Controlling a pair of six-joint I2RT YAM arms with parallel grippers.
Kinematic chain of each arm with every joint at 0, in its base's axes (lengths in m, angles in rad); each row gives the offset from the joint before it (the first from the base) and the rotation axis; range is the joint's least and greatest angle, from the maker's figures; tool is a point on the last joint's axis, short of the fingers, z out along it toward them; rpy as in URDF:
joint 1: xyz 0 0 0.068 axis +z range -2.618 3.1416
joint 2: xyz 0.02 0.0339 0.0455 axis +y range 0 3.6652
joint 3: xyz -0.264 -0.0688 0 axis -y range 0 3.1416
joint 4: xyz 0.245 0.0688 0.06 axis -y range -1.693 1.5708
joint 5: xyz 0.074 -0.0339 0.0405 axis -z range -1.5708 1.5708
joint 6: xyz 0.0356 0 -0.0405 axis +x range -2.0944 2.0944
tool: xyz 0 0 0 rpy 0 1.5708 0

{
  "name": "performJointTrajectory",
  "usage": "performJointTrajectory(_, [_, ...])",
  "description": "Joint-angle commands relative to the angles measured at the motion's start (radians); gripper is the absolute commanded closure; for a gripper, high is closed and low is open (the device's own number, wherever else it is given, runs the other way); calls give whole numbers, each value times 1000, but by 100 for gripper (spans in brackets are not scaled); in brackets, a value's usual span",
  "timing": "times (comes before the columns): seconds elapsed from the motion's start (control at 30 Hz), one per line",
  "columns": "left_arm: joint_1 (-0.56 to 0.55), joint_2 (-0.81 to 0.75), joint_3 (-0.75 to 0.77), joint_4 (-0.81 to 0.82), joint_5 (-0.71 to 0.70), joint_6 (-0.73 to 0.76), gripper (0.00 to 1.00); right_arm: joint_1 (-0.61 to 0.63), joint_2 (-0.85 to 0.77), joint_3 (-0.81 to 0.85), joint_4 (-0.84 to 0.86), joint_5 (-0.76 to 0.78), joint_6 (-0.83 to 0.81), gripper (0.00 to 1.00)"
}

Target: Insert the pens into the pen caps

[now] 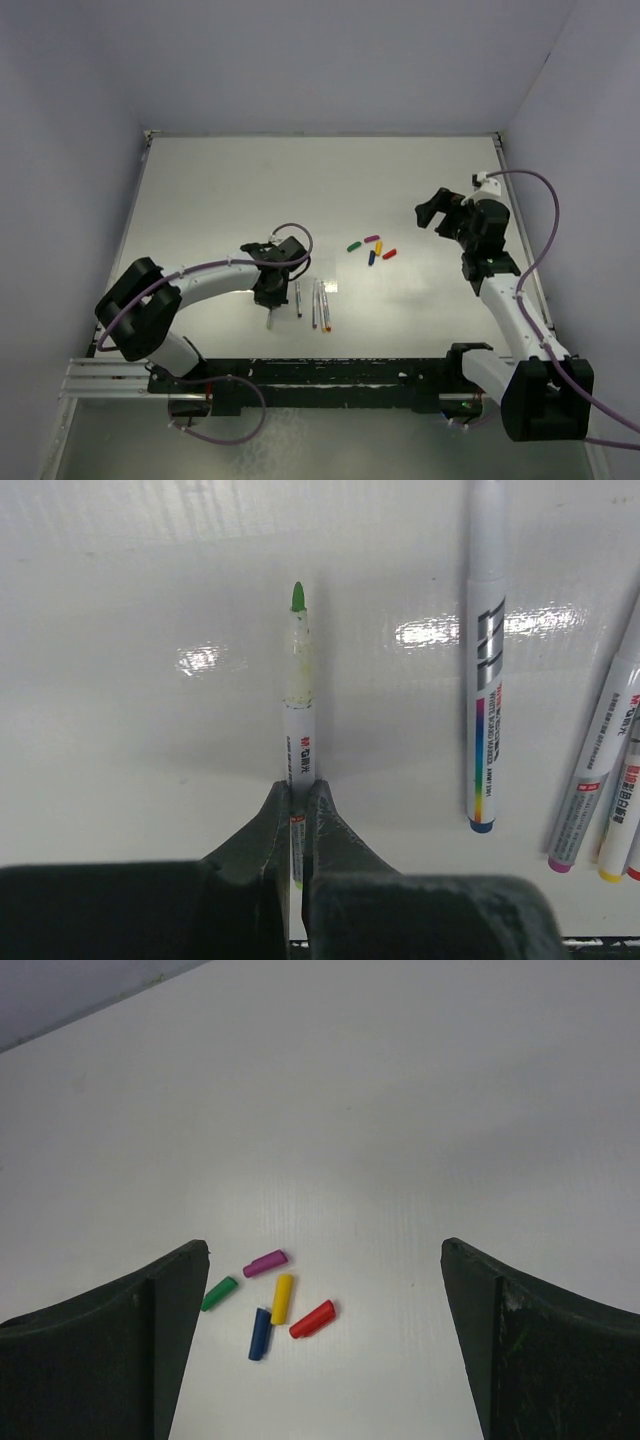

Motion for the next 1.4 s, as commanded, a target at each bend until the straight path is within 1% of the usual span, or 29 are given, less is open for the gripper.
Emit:
performJointTrajectory(0.0, [0,-103,44,-44,-118,17,100,56,43,105,-78,56,-52,0])
performJointTrajectory(0.1, [0,-156,51,-36,-142,21,100,152,85,153,-122,132,-60,4])
performJointTrajectory(0.23, [-1,-226,39,14,-154,37,100,227,137,188,-139,162,-11,5])
performJointTrajectory(0.4, [0,-306,2,112,-131,108,100,305,214,231,-178,209,40,15])
performJointTrajectory(0.5, [-1,-346,-20,153,-117,129,100,365,278,263,-199,209,73,24])
performJointTrajectory(0.53, [-1,-354,-24,157,-113,130,100,386,297,271,-200,210,83,28])
performJointTrajectory(0.63, [-1,-373,-28,147,-108,130,100,441,361,293,-190,211,104,54])
performJointTrajectory(0.77, [-1,-387,-31,112,-109,116,100,465,432,317,-168,151,128,76])
performJointTrajectory(0.83, [-1,-400,-37,100,-108,113,100,468,467,333,-169,122,135,90])
performJointTrajectory(0.87, [-1,-408,-40,95,-108,112,100,469,482,339,-169,113,139,93])
performJointTrajectory(0.9, [-1,-418,-43,91,-109,110,100,469,498,348,-172,104,140,90])
performJointTrajectory(0.93, [-1,-426,-45,90,-109,109,100,470,516,359,-180,96,141,85])
performJointTrajectory(1.0, [0,-439,-53,87,-108,107,100,472,555,376,-203,73,142,64])
performJointTrajectory(1.07, [-1,-446,-57,84,-106,107,100,477,594,420,-227,55,150,50])
performJointTrajectory(1.1, [-1,-446,-56,82,-103,109,100,480,616,428,-236,49,157,41])
performJointTrajectory(1.13, [-1,-444,-57,82,-100,112,100,484,628,433,-242,47,166,37])
performJointTrajectory(1.37, [-1,-429,-51,74,-98,126,100,524,665,482,-315,131,195,41])
